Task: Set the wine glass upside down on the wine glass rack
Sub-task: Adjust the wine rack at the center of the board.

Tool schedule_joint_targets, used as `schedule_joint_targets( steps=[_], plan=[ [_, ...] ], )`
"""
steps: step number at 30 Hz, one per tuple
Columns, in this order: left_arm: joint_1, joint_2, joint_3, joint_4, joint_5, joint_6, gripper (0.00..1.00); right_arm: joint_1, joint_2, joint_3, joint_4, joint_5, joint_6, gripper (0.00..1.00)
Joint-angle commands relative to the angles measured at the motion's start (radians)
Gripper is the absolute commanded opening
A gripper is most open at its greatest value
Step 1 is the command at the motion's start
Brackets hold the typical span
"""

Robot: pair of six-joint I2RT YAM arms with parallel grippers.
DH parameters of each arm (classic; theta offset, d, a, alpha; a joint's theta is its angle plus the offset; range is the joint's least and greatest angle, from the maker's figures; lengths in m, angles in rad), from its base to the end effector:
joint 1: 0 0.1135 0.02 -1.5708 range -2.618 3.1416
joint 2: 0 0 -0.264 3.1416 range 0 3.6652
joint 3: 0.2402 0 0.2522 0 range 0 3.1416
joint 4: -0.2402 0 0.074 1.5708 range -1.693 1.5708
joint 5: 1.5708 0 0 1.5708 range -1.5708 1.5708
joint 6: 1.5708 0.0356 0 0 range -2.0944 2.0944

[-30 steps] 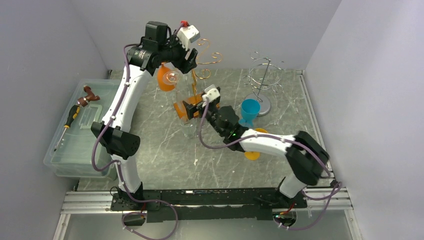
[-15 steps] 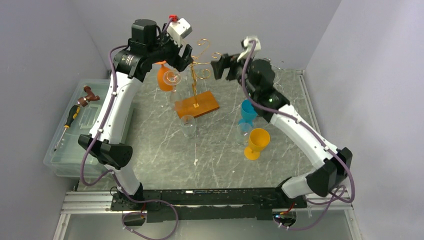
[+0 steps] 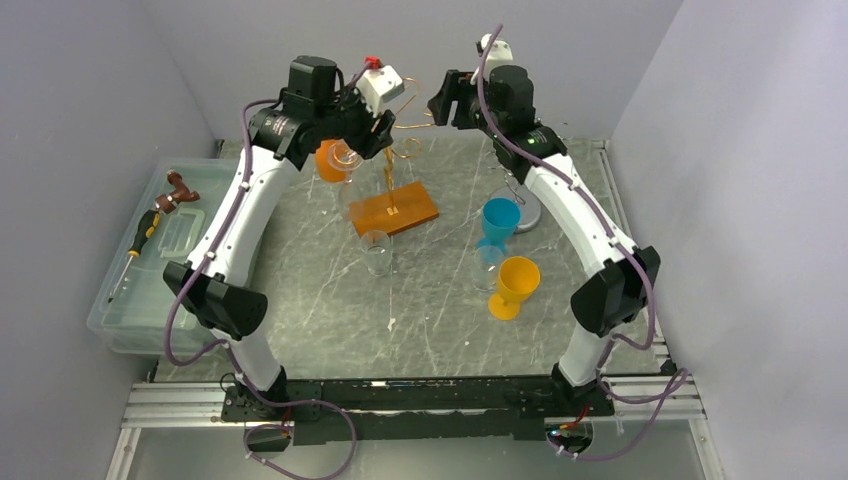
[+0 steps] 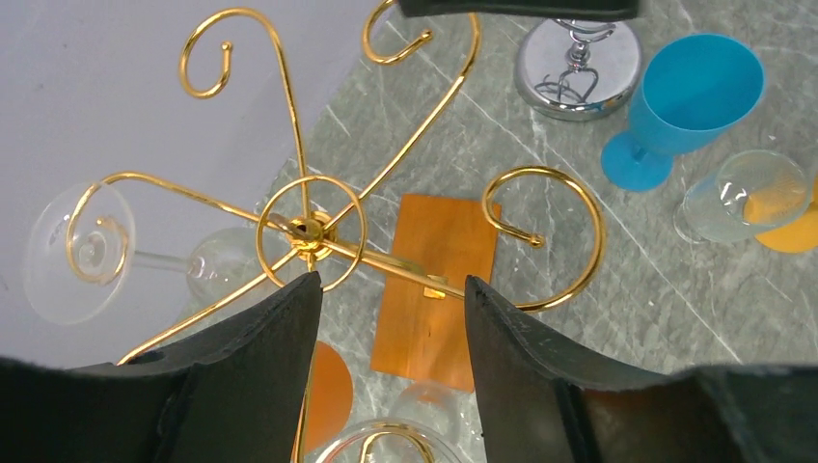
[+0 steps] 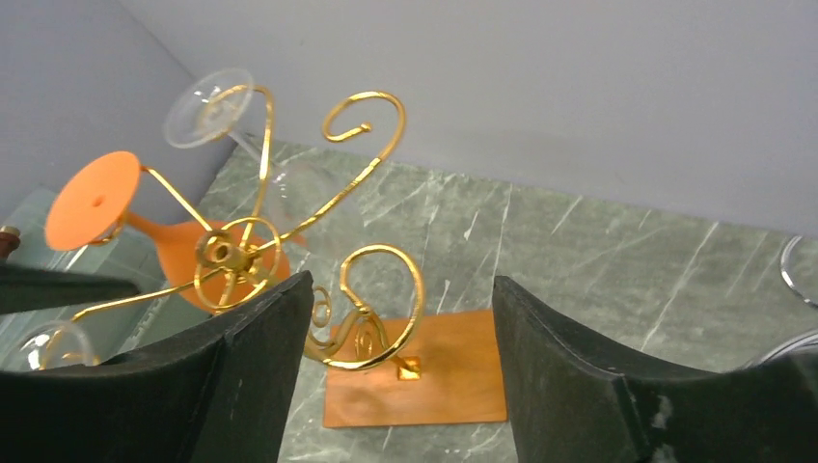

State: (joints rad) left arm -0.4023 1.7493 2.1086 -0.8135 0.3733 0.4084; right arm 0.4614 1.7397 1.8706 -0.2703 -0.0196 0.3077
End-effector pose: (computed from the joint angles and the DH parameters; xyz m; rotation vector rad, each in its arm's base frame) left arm 0.3366 -0.1574 0.4686 1.0041 1.7425 -0.3734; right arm 0.3650 0.1822 0.4500 -0.1488 1.7392 0.5852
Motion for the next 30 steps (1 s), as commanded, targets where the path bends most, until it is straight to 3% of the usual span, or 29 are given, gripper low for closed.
schedule_joint_targets(
  steps=[1,8,13,17,30],
  plan=[
    [-0.027,-0.017,0.043,0.003,-0.002,0.053,0.61,-0.027,0.034,0.085,-0.01,-0.088,0.051,0.68],
    [-0.041,-0.003,0.049,-0.032,-0.051,0.082,0.57,-0.043,0.091,0.117,0.0,-0.183,0.097,0.55],
    [-0.049,0.006,0.038,-0.046,-0.091,0.09,0.57,-0.05,0.081,0.07,0.03,-0.206,0.124,0.35],
    [-0.053,0.034,0.058,-0.045,-0.126,0.09,0.57,-0.05,0.067,0.041,0.047,-0.218,0.137,0.25],
    [-0.065,0.112,0.123,-0.105,-0.229,0.13,0.57,-0.049,-0.001,-0.106,0.117,-0.212,0.156,0.08]
  ],
)
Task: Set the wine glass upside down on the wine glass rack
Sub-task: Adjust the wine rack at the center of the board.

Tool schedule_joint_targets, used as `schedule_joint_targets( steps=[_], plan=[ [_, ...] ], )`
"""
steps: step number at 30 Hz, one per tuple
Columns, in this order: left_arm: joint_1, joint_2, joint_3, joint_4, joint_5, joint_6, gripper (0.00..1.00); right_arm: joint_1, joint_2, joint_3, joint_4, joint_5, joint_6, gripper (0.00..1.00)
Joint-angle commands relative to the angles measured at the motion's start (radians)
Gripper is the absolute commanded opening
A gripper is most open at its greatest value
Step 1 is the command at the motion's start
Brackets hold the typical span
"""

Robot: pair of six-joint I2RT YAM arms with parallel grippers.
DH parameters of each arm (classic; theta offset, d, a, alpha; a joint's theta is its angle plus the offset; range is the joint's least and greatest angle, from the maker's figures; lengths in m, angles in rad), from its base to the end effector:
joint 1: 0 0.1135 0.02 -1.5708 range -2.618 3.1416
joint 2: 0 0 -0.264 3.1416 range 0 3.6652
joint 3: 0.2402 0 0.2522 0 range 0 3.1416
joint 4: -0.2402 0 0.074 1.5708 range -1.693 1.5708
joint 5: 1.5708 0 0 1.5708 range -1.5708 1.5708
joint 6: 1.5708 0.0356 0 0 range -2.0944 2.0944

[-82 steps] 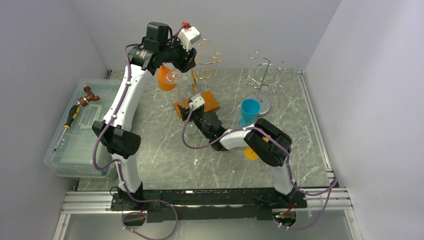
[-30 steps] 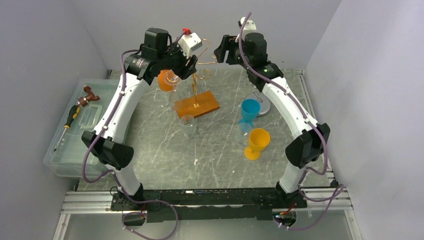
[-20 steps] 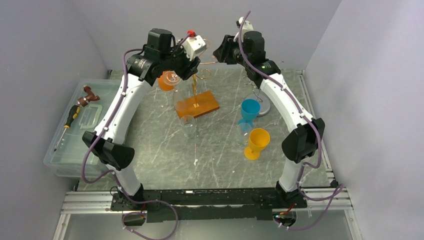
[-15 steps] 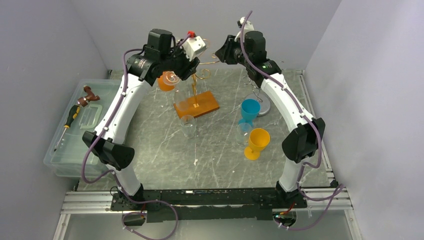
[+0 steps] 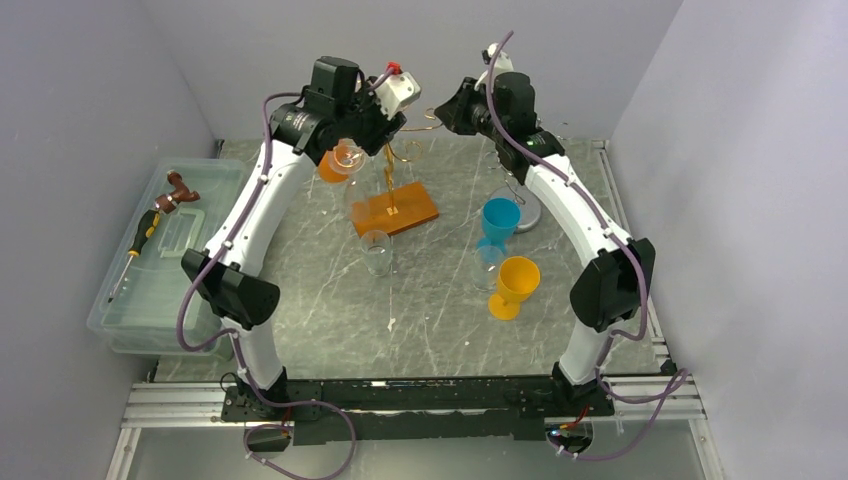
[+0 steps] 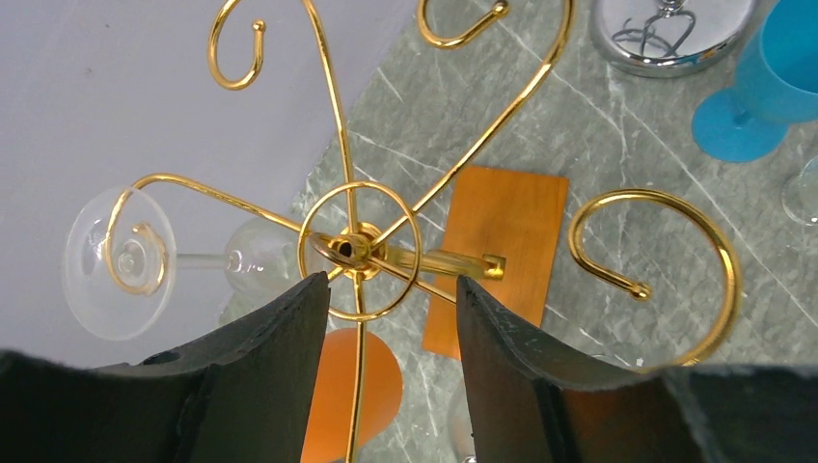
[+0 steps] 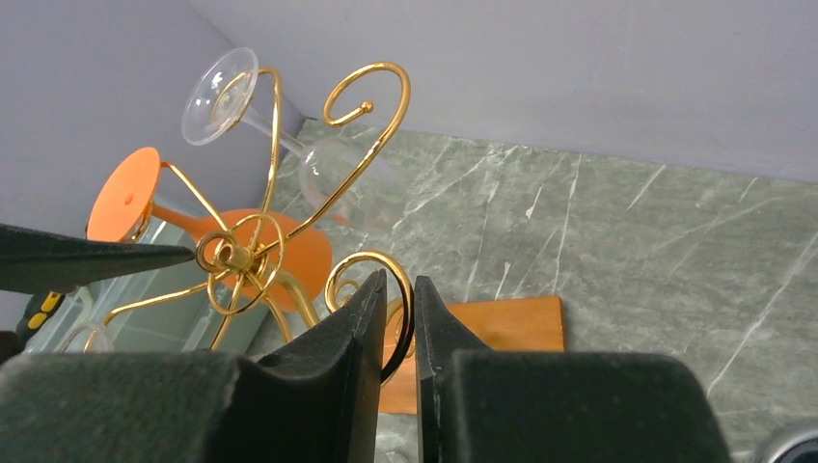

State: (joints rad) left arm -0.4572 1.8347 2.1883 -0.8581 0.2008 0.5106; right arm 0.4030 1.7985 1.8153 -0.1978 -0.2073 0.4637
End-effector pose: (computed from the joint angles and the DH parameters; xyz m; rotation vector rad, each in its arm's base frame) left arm 0.3497 -0.1800 0.4568 1.0695 1.7710 -0.1754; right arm 0.3932 0.1756 0.4152 -0.1021 1.8165 0.8056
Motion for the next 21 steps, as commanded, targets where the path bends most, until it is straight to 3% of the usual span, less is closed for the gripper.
schedule_joint_targets(
  steps=[1,10,21],
  plan=[
    [-0.011,0.032,0.048,-0.067,-0.064,0.031,0.57,0.01,-0.066,-0.063,0.049,-0.022,0.0,0.07],
    [-0.014,0.081,0.095,-0.065,-0.125,0.02,0.57,0.013,-0.108,-0.152,0.077,-0.017,0.019,0.0],
    [0.005,0.155,0.18,-0.048,-0.179,0.019,0.52,0.076,-0.163,-0.208,0.068,0.063,0.0,0.0]
  ],
)
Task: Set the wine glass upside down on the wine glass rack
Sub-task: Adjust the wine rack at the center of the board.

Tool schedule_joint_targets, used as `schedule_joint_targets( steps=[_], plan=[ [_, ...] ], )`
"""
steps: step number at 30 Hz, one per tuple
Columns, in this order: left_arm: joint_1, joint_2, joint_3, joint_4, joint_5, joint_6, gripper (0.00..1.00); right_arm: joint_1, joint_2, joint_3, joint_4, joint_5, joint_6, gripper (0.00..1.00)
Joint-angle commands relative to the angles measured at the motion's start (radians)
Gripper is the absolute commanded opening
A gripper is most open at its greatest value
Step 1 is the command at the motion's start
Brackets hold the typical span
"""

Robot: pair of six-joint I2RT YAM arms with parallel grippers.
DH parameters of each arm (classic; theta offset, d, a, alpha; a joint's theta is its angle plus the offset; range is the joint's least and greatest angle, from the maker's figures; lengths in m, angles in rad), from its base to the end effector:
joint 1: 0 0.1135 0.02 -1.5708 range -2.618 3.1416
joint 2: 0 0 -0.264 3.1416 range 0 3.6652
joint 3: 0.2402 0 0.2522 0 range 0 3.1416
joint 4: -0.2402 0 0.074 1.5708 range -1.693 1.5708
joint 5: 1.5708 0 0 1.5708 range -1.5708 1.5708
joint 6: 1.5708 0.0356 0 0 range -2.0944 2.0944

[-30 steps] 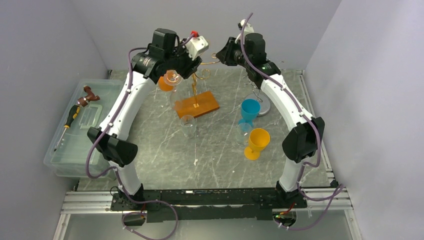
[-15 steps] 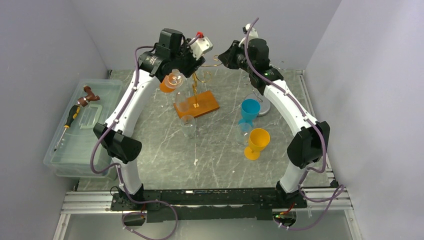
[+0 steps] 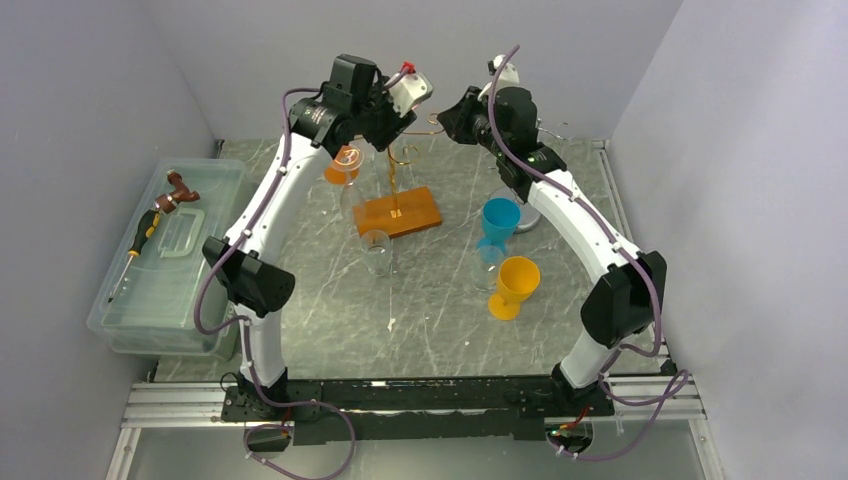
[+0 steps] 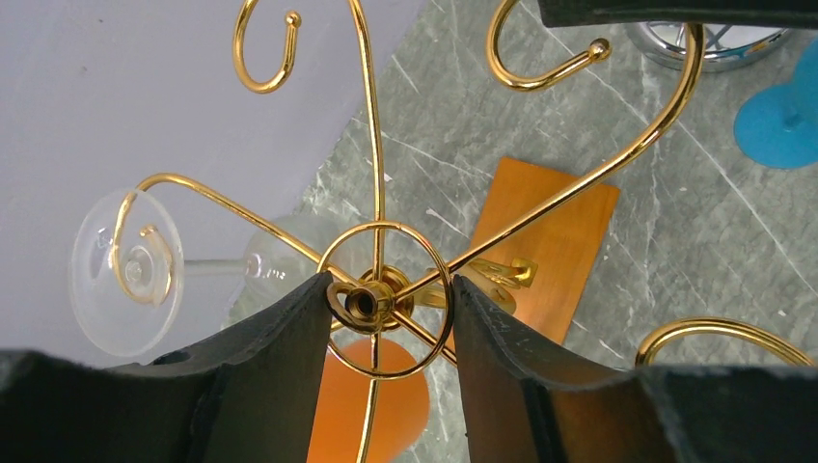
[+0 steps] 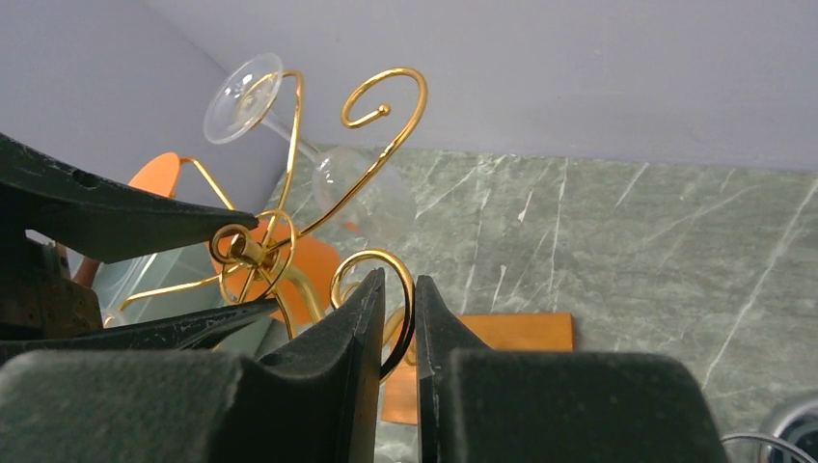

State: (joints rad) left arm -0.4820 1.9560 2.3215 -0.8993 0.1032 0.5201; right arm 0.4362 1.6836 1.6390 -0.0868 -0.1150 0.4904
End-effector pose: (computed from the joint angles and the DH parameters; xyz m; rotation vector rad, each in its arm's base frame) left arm 0.3711 -0.1983 0.4461 1.0639 1.8136 -0.0857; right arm 0.3658 0.1750 0.4105 -0.0411 1.7644 0.7812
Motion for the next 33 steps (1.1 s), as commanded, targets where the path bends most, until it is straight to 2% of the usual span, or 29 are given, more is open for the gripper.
schedule_joint_targets(
  steps=[1,11,25,28,33],
  plan=[
    [0.037,0.039,0.055,-0.009,-0.078,0.002,0.52,0.044,-0.05,-0.035,-0.044,-0.023,-0.026,0.0],
    [0.057,0.064,0.077,0.039,-0.055,0.012,0.51,0.076,-0.118,-0.125,-0.024,0.041,-0.008,0.0],
    [0.056,0.157,0.187,0.072,-0.05,0.028,0.51,0.141,-0.192,-0.289,0.022,0.144,0.077,0.0],
    [0.056,0.151,0.196,0.07,-0.036,0.012,0.56,0.139,-0.185,-0.286,0.004,0.156,0.087,0.0],
    [0.054,0.121,0.145,0.12,-0.055,0.007,0.7,0.139,-0.157,-0.254,-0.005,0.153,0.118,0.0]
  ],
)
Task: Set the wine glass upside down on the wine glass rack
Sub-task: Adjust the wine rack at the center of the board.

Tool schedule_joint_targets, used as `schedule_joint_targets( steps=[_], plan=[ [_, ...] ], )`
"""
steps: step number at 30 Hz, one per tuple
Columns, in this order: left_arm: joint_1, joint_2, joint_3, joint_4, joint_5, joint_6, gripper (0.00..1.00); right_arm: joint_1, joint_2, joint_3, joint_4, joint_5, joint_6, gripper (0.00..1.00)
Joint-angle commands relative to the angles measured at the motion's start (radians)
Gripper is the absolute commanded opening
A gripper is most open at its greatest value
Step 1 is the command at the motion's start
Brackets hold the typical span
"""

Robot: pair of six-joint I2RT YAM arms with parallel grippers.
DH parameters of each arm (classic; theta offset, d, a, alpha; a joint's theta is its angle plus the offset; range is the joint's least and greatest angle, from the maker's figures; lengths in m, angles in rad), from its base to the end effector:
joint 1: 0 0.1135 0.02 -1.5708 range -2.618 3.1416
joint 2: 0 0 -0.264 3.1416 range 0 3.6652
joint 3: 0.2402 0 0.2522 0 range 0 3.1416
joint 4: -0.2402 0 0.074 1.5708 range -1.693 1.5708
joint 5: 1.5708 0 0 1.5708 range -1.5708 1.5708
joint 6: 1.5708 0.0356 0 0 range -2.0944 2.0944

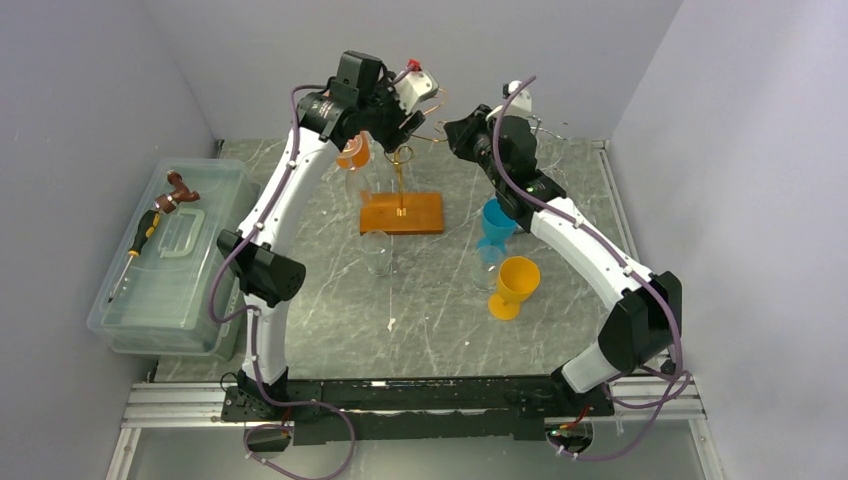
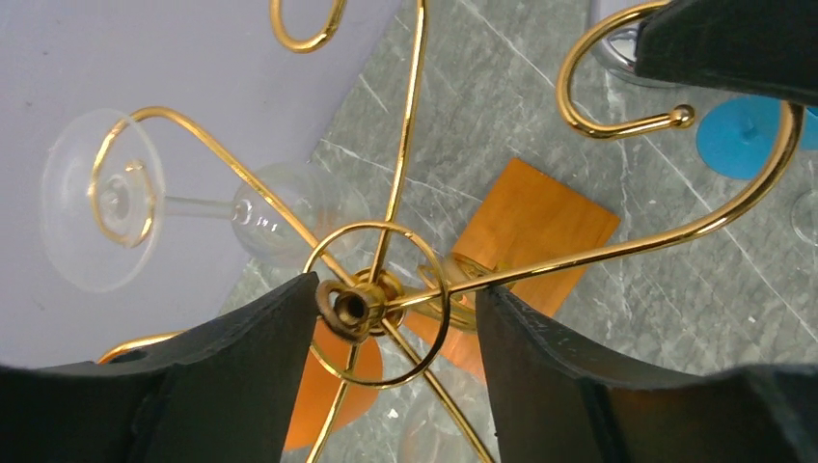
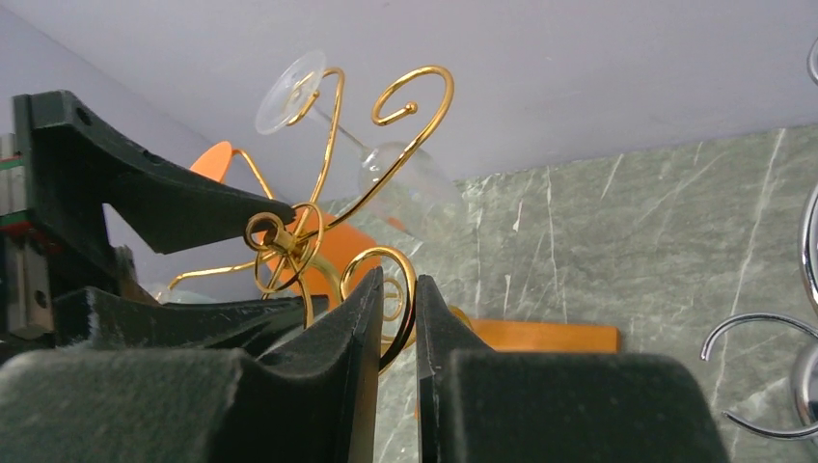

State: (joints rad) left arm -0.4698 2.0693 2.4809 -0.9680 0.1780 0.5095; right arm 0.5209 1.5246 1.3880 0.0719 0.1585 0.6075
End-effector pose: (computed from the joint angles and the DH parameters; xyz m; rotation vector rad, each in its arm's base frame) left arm 0.3889 -0.2045 0.4408 1.0895 1.8208 -0.1657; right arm 0.3216 0.1781 0.3962 0.1978 1.6743 0.7299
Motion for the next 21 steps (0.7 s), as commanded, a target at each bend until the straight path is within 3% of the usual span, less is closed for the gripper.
schedule_joint_targets(
  steps=[1,6,21],
  plan=[
    [0.042,0.006,-0.011,0.186,-0.131,0.012,0.75,0.053,0.017,0.017,-0.179,-0.123,0.004,0.0],
    [0.038,0.001,0.07,0.094,-0.051,0.001,0.99,0.05,0.074,0.074,-0.209,-0.11,0.005,0.0],
    [0.033,-0.23,-0.13,0.229,0.012,-0.13,0.98,0.043,0.099,0.064,-0.231,-0.11,0.036,0.0]
  ],
)
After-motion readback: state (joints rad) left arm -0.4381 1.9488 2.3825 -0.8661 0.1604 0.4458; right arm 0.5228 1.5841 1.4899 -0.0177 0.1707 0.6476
